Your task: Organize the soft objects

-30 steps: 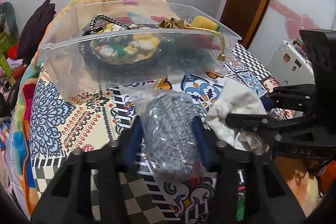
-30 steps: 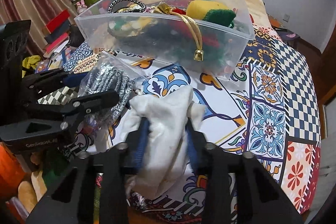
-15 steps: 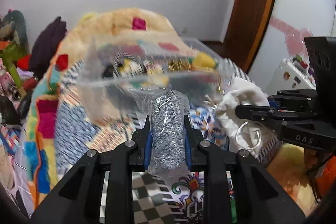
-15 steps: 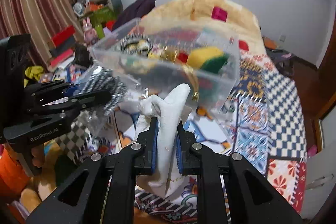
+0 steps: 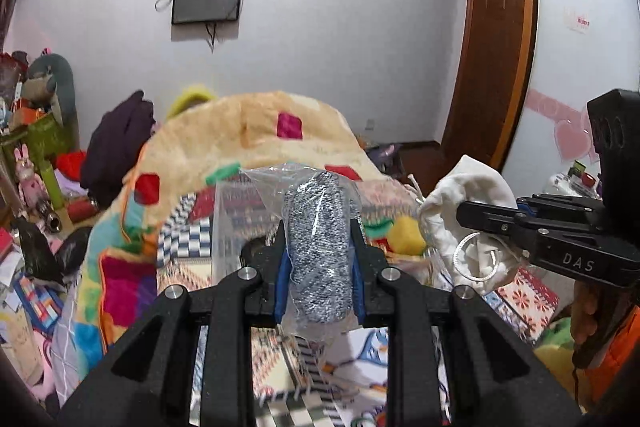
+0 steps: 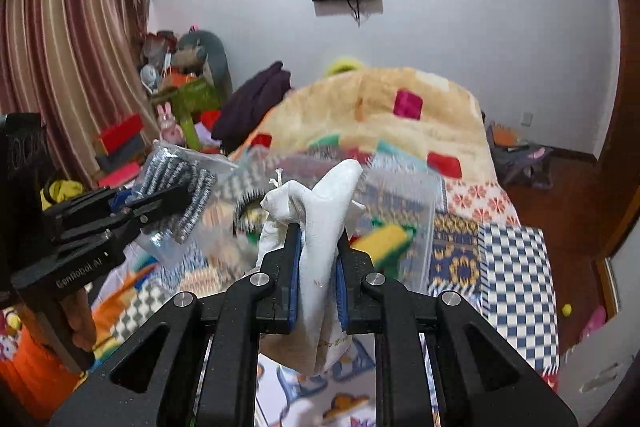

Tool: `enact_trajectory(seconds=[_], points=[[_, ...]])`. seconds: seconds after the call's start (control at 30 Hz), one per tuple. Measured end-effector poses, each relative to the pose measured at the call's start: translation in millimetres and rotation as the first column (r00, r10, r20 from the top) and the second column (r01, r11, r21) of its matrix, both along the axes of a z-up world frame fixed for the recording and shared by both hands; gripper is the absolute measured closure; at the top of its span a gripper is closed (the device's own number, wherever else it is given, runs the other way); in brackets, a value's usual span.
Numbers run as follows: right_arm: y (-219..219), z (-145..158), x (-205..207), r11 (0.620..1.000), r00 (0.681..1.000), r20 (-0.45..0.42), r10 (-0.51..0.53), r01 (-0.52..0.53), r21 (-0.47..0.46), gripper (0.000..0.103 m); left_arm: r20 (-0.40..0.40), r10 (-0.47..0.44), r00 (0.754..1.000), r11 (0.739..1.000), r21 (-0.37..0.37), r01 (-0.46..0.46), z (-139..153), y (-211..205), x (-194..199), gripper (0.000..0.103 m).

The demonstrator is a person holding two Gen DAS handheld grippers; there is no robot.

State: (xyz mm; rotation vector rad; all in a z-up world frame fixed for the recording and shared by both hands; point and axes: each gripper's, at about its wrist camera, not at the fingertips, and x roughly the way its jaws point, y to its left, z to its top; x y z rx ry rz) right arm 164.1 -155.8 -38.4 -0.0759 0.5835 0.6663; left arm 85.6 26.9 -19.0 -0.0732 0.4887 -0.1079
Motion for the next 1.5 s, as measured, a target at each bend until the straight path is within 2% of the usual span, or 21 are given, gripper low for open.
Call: enact_trajectory(seconds=[0.3, 0.43, 0.7, 0.9, 1.07, 1.17, 1.23, 1.3, 1.5], points=[[19.4, 9.1, 20.0, 0.999, 0.998, 0.055, -0.035, 0.035, 0.010, 0.090, -0.011, 0.028, 1.000, 0.999, -0.025, -0.028, -2.7, 6.4, 35.6, 0.078], [23.8, -0.2, 36.2, 0.999, 0.999, 0.012, -0.053, 0.053, 0.014, 0.090, -0.053, 0.034, 0.998, 0.999, -0.028, -0.036, -15.1, 8.4, 51.0, 0.078], [41.9, -27.8, 58.3, 0.995, 0.996, -0.049, -0.077, 0.074, -0.061, 0.090, -0.126, 0.038, 0.991, 0.999, -0.023, -0.041, -41.5, 8.6, 77.9, 0.078], [51.6, -39.3, 61.0, 0.992, 0.995, -0.064, -0.072, 0.064, -0.111, 0.089, -0.170, 0.046, 0.984, 0.999, -0.007, -0.048, -57.2, 7.5, 90.6, 0.078], [50.3, -42.3, 63.5, 0.990, 0.994, -0.072, -0.085, 0.075, -0.122, 0.085, -0.192, 0.061, 0.980, 0.998, 0.015, -0.059, -64.1, 6.8, 94.2, 0.077], [49.1, -42.9, 65.3, 0.989, 0.992, -0.088, -0.085, 0.073, -0.127, 0.076, -0.198, 0.066, 0.978, 0.998, 0.022, -0.063, -63.7, 6.3, 92.8, 0.070], [46.5, -41.6, 65.4, 0.990, 0.992, -0.095, -0.081, 0.069, -0.124, 0.066, -0.191, 0.071, 0.979, 0.997, 0.016, -0.069, -61.4, 7.3, 89.9, 0.059], [45.1, -39.3, 63.2, 0.991, 0.993, -0.090, -0.079, 0.068, -0.119, 0.060, -0.174, 0.076, 0.982, 0.997, 0.008, -0.076, -57.0, 9.5, 85.8, 0.053], [37.4, -21.7, 51.2, 0.994, 0.997, -0.053, -0.060, 0.055, -0.091, 0.058, -0.111, 0.070, 0.991, 0.998, 0.009, -0.069, -33.7, 8.6, 66.2, 0.049]])
